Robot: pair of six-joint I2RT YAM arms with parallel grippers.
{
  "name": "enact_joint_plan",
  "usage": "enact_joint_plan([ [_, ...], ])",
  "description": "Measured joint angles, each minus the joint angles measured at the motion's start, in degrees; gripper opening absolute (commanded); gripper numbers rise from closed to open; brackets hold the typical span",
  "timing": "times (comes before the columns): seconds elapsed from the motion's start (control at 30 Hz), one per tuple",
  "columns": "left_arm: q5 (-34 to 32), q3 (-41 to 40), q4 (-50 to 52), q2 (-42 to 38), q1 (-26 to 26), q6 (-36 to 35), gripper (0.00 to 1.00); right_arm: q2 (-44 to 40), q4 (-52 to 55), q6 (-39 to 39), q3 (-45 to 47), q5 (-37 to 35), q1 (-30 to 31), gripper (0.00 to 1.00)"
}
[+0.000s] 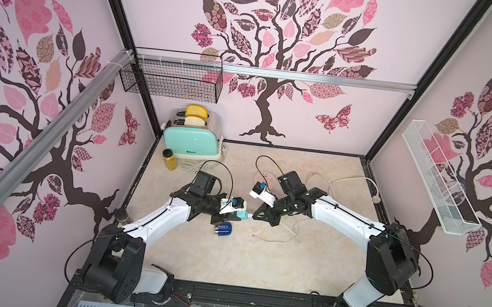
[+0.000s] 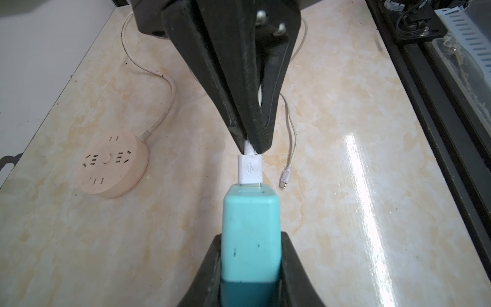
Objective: Charge the electric shaver
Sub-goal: Insert the charging cable into the plug, then insert the plug into the socket.
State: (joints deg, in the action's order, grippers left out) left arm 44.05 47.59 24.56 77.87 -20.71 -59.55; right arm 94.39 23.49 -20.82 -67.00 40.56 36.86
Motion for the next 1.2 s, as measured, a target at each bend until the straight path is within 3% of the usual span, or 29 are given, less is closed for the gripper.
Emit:
enact_joint_plan([
  [0.03, 0.15, 0.09, -0.07, 0.07, -0.09, -0.17, 0.00, -0.68, -0.83, 0.26, 0.87, 0.04, -0.26, 0.18],
  [0.07, 0.31, 0.09, -0.22, 0.07, -0.20, -0.17, 0.00, -1.16, -1.14, 0.66, 1.29, -0.02, -0.39, 0.26],
  [0.17, 0.44, 0.13, -0.48, 0.17, -0.35, -0.11, 0.00, -2.43, -3.10, 1.46, 1.44, 0.02, -0.90, 0.34],
  [0.23, 0.33, 0.76, -0.28, 0.72, -0.33, 0.04, 0.00, -4.00, -5.16, 3.65, 2.05, 0.33, -2.16, 0.44],
  [0.27, 0.17, 1.22, -0.42, 1.09, -0.33, 0.26, 0.00, -5.03, -6.47, 5.07, 2.78, 0.44, -2.99, 0.58],
  [0.4, -1.79, 1.99, -2.71, 1.57, -0.33, 3.28, 0.00, -12.46, -11.06, 12.13, 8.28, -0.11, -6.49, 0.77],
  [0.43, -2.34, 1.99, -3.45, 1.57, -0.33, 4.33, 0.00, -14.67, -11.98, 14.51, 9.60, -0.37, -6.73, 0.97],
  [0.7, -6.62, 1.99, -10.97, 1.68, -0.33, 14.43, 0.00, -26.84, -25.75, 40.48, 18.84, 0.61, -6.19, 0.98],
  [0.83, -7.98, 2.84, -12.83, 2.54, -0.33, 20.11, 0.00, -28.46, -32.70, 53.24, 24.37, -1.55, -4.85, 0.97],
  [1.03, -7.93, 2.93, -16.37, 2.56, -0.98, 25.81, 0.00, -25.64, -42.40, 64.43, 28.44, -7.69, 0.39, 0.92],
  [1.2, -6.71, 2.93, -16.83, 2.56, -1.86, 28.02, 0.00, -20.94, -50.34, 69.42, 30.01, -12.52, 2.34, 0.92],
])
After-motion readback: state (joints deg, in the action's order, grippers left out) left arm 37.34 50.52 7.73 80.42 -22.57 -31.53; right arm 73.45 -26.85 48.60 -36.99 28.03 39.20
